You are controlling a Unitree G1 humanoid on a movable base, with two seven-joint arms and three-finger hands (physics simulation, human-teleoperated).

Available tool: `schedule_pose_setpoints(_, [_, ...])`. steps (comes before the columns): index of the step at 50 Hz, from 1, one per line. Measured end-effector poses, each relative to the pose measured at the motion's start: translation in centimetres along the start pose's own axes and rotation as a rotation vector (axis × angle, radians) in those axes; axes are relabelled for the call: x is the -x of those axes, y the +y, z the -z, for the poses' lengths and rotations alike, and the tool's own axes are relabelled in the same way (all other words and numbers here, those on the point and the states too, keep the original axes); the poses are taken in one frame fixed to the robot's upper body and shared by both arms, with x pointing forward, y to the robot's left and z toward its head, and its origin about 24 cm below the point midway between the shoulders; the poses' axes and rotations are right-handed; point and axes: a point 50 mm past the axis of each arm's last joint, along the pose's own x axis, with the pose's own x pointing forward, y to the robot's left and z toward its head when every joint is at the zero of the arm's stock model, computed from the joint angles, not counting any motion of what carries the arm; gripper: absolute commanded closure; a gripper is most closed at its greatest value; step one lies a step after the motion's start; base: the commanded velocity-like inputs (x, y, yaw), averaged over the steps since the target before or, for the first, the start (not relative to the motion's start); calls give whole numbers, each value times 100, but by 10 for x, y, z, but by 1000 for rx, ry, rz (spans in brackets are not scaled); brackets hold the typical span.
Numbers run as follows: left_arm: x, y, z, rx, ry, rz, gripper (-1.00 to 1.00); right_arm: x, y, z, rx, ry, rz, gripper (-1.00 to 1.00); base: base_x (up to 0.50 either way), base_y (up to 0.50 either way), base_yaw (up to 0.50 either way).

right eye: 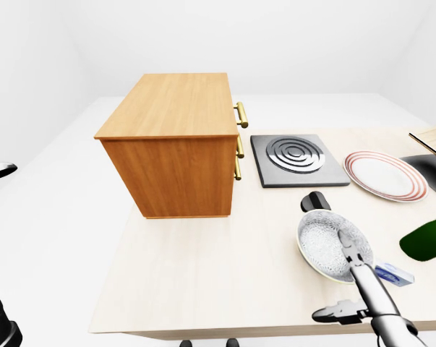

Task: Put the bowl on the top of the cabinet.

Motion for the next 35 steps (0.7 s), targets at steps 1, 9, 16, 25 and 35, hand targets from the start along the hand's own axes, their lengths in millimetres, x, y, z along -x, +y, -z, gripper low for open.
schedule_pose_setpoints(1, [0, 0, 0, 0, 0, 0, -100, 0, 0, 0, 5, 4, -4, -100, 0, 0, 0])
schedule_pose_setpoints(9, [1, 0, 1, -2, 5, 0, -100, -3, 4, 1, 45, 28, -39, -100, 0, 0, 0])
schedule_pose_setpoints(16, [2, 0, 4, -5, 17, 1, -100, -9, 11, 3, 110, 64, -86, -100, 0, 0, 0])
schedule_pose_setpoints(25, [3, 1, 6, -9, 27, 2, -100, -14, 14, 10, 204, 130, -122, -100, 0, 0, 0])
schedule_pose_setpoints(35, [4, 1, 6, -10, 29, 2, -100, -16, 13, 5, 264, 121, -117, 100, 0, 0, 0])
